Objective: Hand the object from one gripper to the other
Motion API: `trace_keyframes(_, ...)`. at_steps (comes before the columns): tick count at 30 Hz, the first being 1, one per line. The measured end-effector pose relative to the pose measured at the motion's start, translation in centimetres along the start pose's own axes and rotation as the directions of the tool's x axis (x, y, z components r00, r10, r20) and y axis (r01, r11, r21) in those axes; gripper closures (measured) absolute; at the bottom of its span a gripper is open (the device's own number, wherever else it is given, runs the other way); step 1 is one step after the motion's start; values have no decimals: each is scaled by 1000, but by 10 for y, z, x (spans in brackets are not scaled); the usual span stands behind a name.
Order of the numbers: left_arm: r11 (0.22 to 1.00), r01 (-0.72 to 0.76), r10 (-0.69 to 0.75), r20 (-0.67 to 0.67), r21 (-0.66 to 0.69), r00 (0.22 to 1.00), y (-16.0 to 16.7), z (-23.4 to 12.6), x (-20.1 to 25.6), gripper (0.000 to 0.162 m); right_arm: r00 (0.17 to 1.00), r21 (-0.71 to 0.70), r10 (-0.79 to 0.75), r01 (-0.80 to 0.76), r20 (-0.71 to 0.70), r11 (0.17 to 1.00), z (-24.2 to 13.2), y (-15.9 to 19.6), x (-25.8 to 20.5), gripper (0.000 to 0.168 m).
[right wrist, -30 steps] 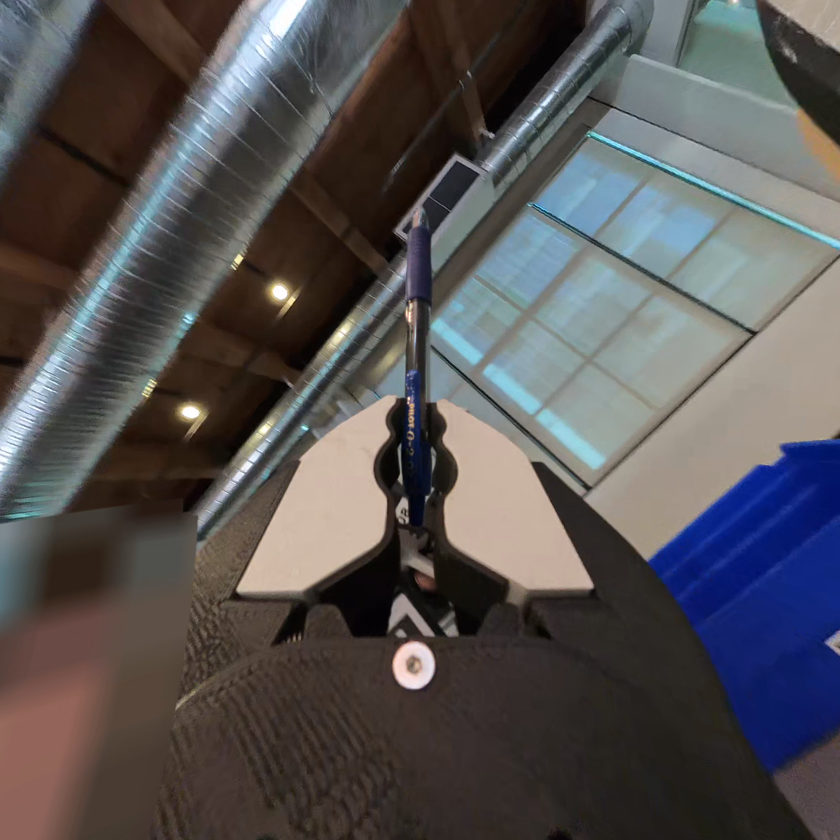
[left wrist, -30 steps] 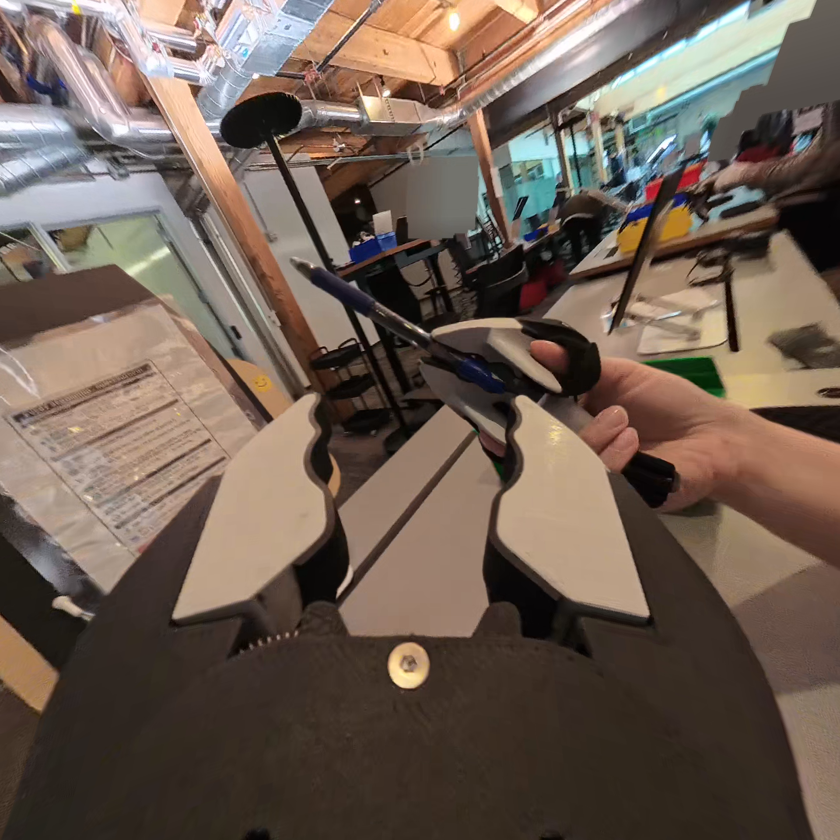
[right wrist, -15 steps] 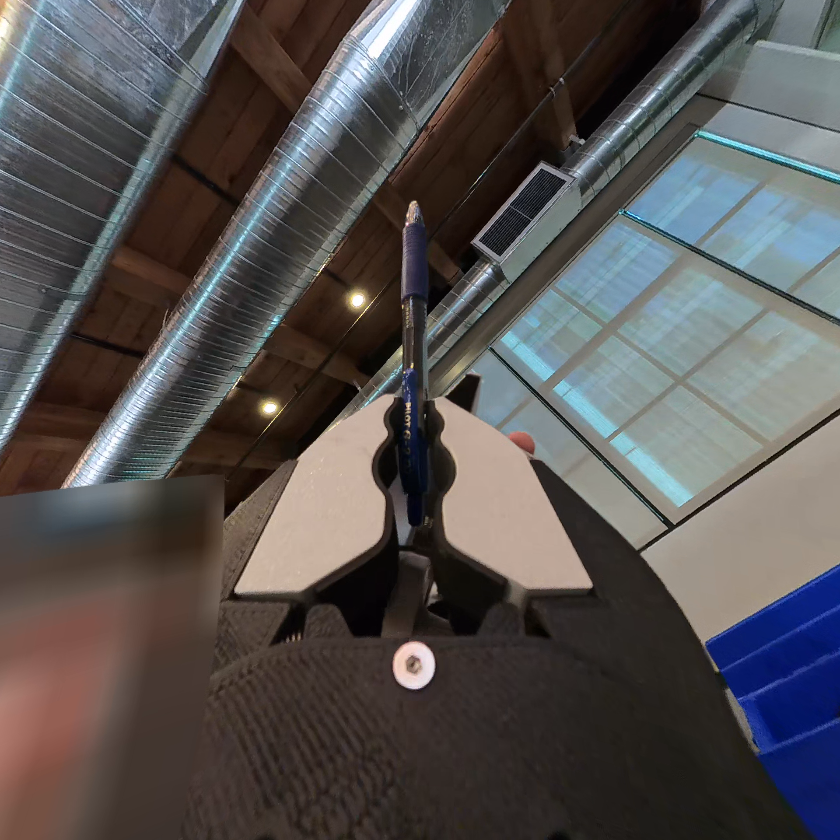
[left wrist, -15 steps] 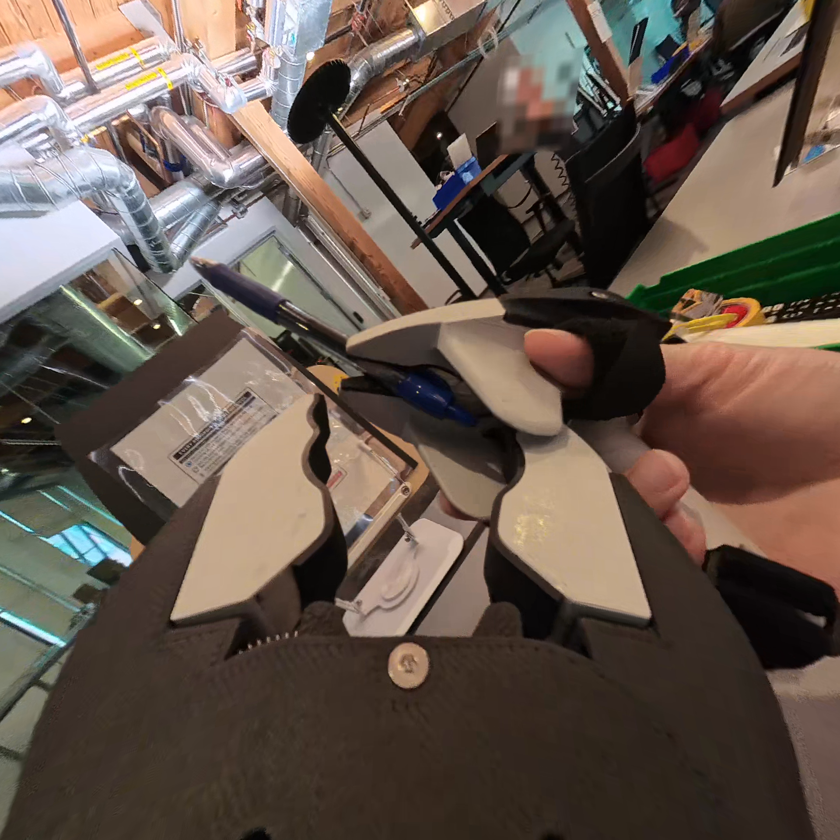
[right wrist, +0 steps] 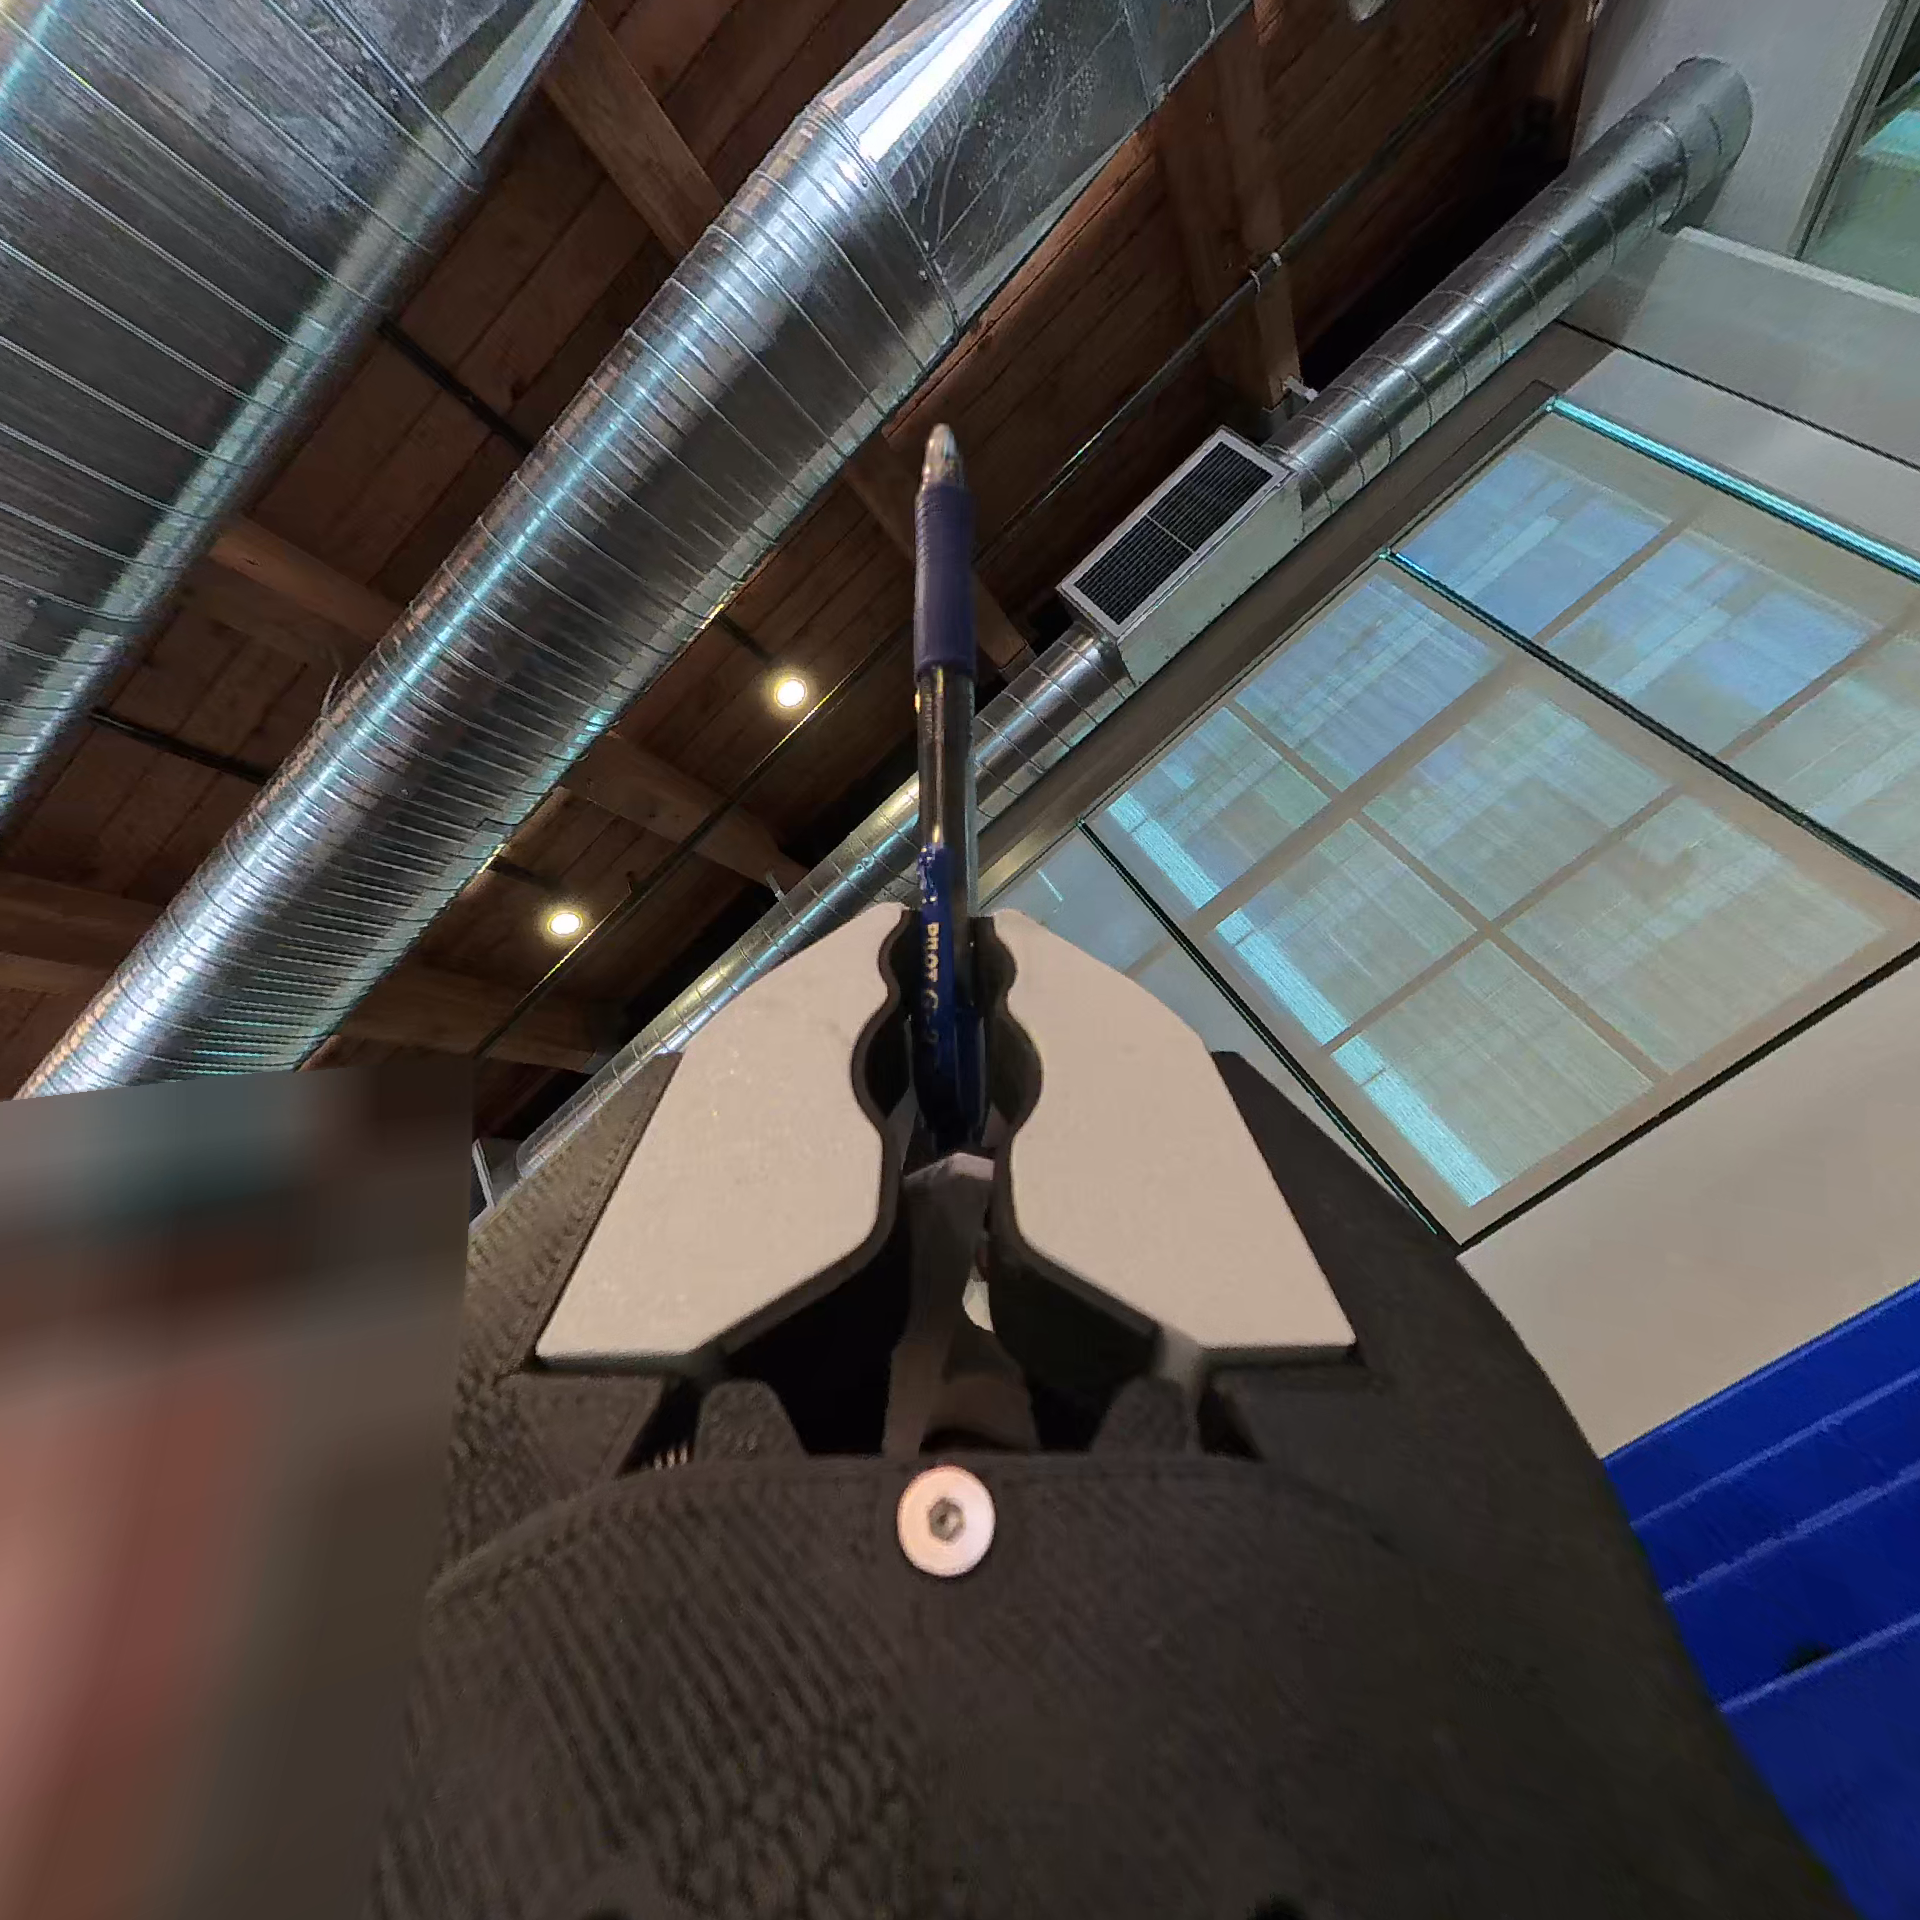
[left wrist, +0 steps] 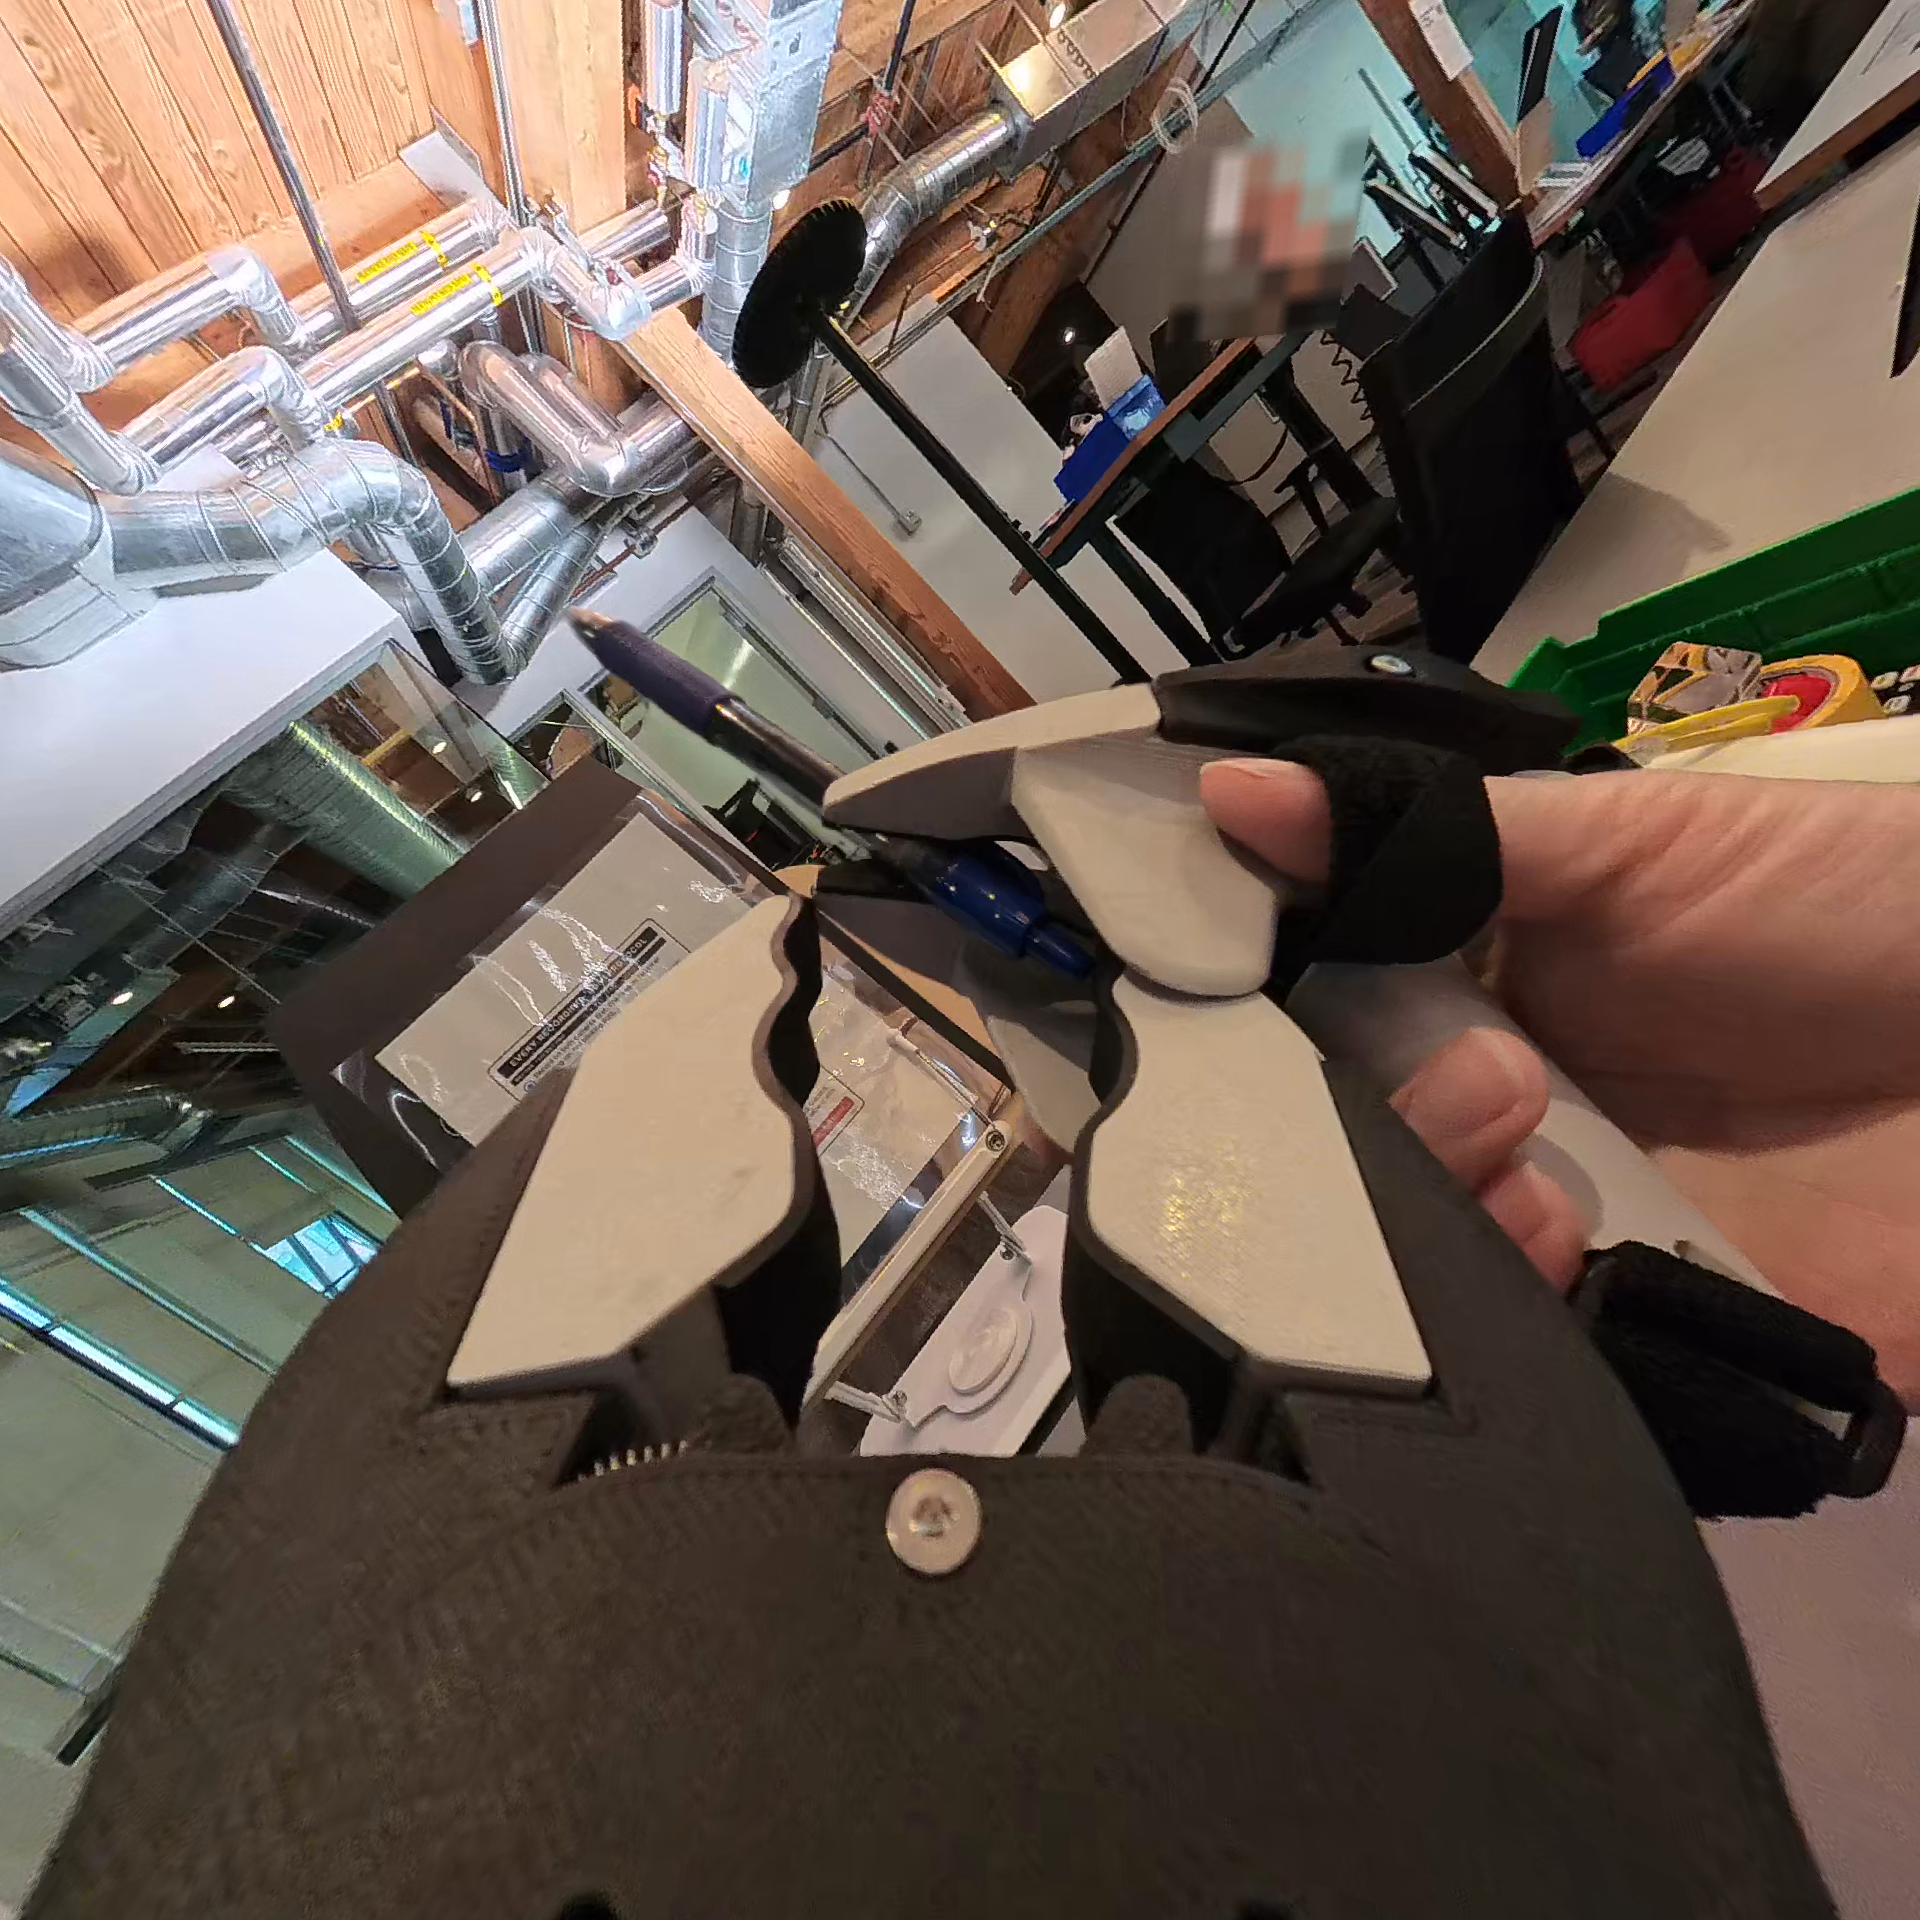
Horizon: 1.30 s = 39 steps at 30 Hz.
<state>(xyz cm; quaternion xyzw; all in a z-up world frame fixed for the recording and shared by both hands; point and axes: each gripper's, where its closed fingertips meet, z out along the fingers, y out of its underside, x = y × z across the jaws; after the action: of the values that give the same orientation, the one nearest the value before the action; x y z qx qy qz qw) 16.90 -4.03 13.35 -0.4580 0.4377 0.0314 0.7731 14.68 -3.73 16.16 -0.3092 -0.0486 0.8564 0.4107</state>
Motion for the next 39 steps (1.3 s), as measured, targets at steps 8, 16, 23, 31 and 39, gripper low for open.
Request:
trace_keyframes(8, 996, -37, 33, 54, 77, 998, -13, -10, -10, 137, 999, -31, -33, 32, -24, 999, -1, -7, -4, 157)
trace_keyframes(16, 983, -151, 141, 106, 101, 984, -13, -9, -6, 145, 999, -73, -17, 15, -28, 997, 2, 4, -4, 157)
trace_keyframes(23, 977, -193, 182, 120, 88, 976, -13, -9, -7, 146, 997, -134, -52, 44, -55, 990, 2, 5, -5, 157)
trace_keyframes(31, 988, -64, 38, 176, 143, 984, -26, -31, -44, 147, 936, -259, -341, 309, -87, 915, 1, -10, -14, 136)
trace_keyframes(39, 971, 204, -209, 35, 127, 977, -25, -39, -52, 148, -75, -544, -997, 837, 4, -65, -8, -29, -20, 132)
